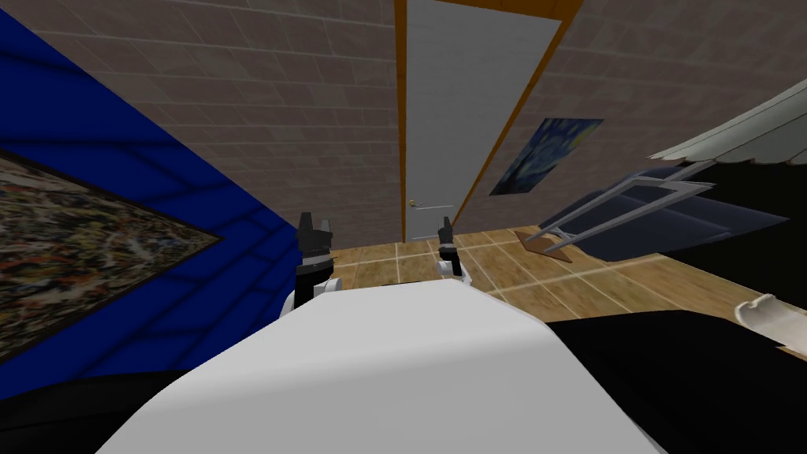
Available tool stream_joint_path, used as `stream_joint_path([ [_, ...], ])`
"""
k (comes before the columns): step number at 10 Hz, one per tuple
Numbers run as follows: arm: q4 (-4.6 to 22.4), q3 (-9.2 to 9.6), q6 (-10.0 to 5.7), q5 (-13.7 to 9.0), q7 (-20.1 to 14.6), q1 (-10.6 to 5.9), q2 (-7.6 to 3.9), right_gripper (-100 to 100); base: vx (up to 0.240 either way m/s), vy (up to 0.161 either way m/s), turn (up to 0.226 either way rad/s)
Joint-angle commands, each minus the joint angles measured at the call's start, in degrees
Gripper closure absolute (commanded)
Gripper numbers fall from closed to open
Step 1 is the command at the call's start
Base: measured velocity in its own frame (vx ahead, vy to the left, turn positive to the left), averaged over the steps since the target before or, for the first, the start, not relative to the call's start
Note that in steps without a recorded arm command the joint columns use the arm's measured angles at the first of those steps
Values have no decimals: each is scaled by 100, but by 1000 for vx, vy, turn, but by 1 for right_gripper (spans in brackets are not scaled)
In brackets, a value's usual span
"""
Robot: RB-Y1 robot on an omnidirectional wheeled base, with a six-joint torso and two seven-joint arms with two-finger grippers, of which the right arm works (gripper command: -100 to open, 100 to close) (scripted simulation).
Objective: Pull the door open
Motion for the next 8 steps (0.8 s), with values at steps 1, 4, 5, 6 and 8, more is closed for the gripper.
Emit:
stream_joint_path([
  [1,283,-11,-10,-63,10,-134,-28,-100,51,-19,79],
  [4,692,-23,-18,-170,18,-318,-81,-100,87,-19,91],
  [5,885,-29,-22,-224,23,-410,-107,-100,54,-9,66],
  [6,1030,-35,-26,-278,27,-502,-132,-100,74,-12,120],
  [8,1276,-41,-30,-332,31,-594,-157,-100,51,-15,53],
])
